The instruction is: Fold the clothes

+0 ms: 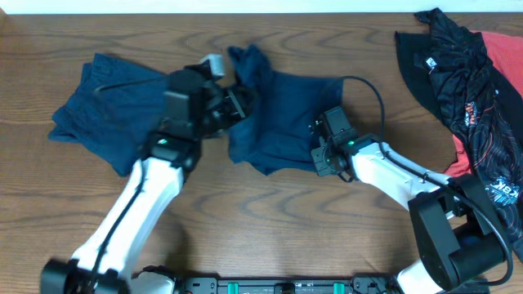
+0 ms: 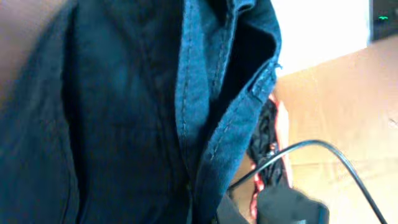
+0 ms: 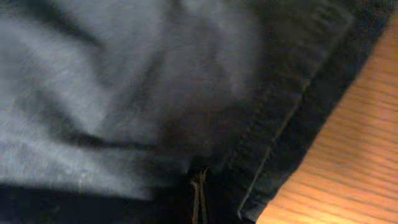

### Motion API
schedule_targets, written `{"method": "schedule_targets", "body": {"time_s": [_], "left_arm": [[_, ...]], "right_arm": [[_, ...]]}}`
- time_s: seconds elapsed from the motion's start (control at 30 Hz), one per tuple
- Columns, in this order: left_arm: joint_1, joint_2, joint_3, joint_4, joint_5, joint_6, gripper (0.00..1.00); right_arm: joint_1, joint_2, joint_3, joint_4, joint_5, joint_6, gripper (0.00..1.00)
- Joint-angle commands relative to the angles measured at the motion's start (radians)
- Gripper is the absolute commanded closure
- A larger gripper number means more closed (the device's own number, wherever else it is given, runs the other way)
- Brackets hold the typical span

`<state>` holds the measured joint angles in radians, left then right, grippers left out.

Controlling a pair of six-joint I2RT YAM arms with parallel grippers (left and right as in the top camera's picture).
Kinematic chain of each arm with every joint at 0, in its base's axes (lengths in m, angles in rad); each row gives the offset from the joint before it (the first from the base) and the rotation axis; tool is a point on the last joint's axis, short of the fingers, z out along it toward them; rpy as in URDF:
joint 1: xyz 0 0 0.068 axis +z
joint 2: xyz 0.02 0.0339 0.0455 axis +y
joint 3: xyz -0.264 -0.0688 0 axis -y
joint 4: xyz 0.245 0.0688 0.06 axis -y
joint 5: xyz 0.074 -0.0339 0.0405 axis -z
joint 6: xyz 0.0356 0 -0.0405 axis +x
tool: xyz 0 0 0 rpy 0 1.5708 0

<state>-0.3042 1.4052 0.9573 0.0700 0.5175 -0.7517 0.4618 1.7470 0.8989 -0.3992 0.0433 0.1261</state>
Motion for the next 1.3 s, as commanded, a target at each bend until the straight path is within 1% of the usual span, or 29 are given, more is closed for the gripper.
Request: {"method": "schedule_targets", "body": {"time_s": [0.0,0.1,0.17,0.37,0.53,0.63,0.73,0.83,1.0,1.07,1.13,1.27], "left_arm": [[-0.058,0.050,0.029,0.112,-0.020,-0.021,0.94],[-0.096,0.094,0.029,0.182,-0.087,-0.021,0.94],[-0.120,0.118,0.029,0.191,-0.121,-0.033,0.94],[-0.177,0.165,0.029,0.209,-0.124,-0.032,0.94],[-0.214,0.174,0.029,0.209,-0.169,-0.032,0.92],[-0.229,0.174,0.029,0.209,-0.171,-0.032,0.92],[-0.245,0.174,0.029,0.203,-0.171,-0.032,0.93],[-0.265,0.174,0.029,0.201,-0.171,-0.032,0.92],[-0.294,0.175,0.029,0.175,-0.172,-0.031,0.92],[-0.304,0.177,0.029,0.155,-0.172,-0.031,0.93],[-0.314,0.177,0.029,0.140,-0.171,-0.032,0.92],[-0.348,0.177,0.029,0.137,-0.171,-0.032,0.93]], "right_arm": [[0.052,0.032,-0.038,-0.028,-0.067,0.019,0.99],[0.077,0.032,-0.038,-0.051,-0.066,0.019,0.99],[0.088,0.032,-0.038,-0.066,-0.066,0.019,0.99],[0.091,0.032,-0.038,-0.073,-0.066,0.019,0.99],[0.091,0.032,-0.038,-0.076,-0.066,0.020,0.99],[0.091,0.031,-0.035,-0.085,-0.065,0.045,0.98],[0.087,0.030,-0.020,-0.113,-0.056,0.064,0.96],[0.070,0.015,0.028,-0.185,-0.035,0.102,0.96],[0.036,-0.064,0.149,-0.360,0.084,0.153,0.92],[0.016,-0.119,0.204,-0.412,0.134,0.158,0.88],[-0.009,-0.175,0.249,-0.446,0.152,0.158,0.83],[-0.074,-0.271,0.307,-0.470,0.151,0.158,0.83]]}}
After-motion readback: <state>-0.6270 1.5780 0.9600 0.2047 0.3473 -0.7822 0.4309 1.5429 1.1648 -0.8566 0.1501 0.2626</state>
